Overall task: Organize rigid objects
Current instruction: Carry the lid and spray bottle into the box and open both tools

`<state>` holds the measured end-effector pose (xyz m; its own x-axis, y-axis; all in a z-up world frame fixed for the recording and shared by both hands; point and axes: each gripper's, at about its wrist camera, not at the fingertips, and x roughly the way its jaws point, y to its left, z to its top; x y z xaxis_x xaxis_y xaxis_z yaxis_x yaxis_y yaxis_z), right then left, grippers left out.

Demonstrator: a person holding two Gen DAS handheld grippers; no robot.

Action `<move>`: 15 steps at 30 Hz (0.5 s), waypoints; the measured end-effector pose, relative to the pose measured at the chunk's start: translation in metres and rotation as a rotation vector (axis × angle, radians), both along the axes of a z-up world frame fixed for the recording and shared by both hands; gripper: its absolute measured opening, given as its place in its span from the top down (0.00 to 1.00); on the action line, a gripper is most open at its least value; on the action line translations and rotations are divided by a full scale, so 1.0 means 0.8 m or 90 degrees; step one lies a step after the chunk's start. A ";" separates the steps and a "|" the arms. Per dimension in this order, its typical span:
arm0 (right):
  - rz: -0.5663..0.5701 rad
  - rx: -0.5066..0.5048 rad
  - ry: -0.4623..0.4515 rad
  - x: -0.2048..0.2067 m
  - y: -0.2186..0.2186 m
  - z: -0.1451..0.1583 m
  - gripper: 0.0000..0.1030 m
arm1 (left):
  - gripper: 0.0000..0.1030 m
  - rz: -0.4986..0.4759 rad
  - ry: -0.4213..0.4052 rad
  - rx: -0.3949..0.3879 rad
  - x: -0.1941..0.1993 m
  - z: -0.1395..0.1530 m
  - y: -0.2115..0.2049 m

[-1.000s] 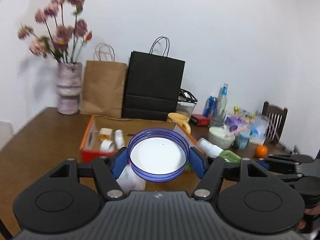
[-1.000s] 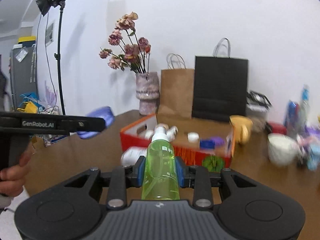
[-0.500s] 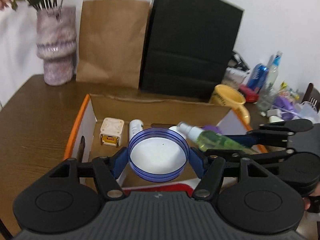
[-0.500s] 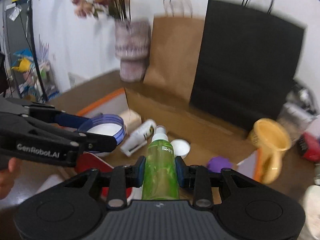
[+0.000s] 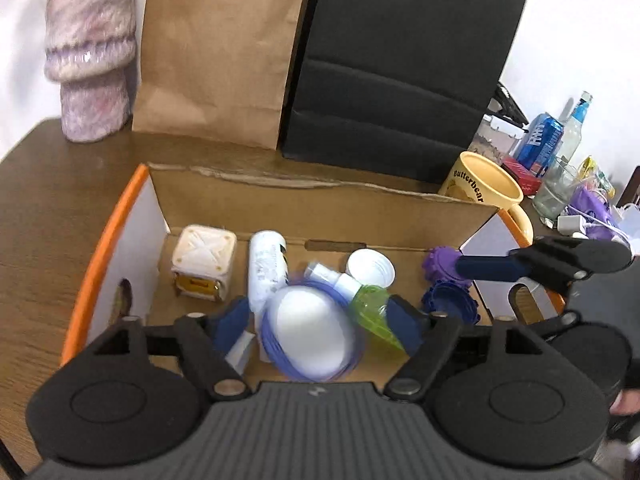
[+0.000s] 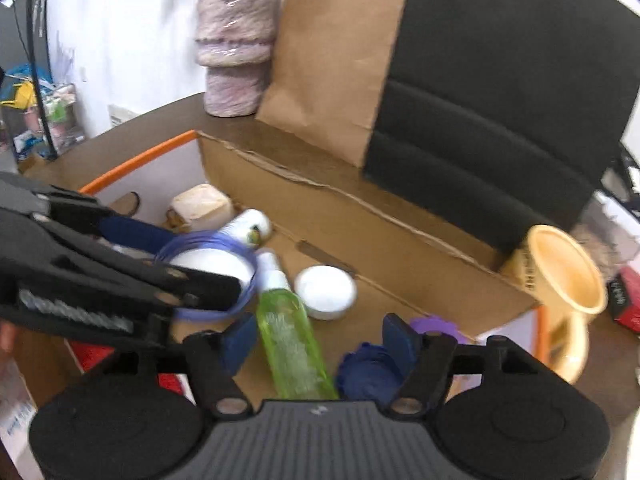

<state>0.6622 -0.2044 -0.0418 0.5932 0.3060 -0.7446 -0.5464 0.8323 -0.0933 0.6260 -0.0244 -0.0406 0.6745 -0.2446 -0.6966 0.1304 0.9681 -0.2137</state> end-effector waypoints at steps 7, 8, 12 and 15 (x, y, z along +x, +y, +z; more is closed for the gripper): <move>-0.036 0.011 -0.037 -0.030 -0.030 0.044 0.33 | 0.12 0.004 -0.022 0.015 -0.027 0.036 0.008; -0.041 0.010 -0.048 -0.039 -0.035 0.055 0.33 | 0.10 -0.003 -0.029 0.023 -0.037 0.044 0.011; -0.072 0.004 -0.091 -0.090 -0.052 0.096 0.23 | 0.01 0.007 -0.084 0.082 -0.088 0.073 0.025; -0.100 0.023 -0.123 -0.133 -0.073 0.122 0.14 | 0.00 0.040 -0.126 0.088 -0.132 0.092 0.046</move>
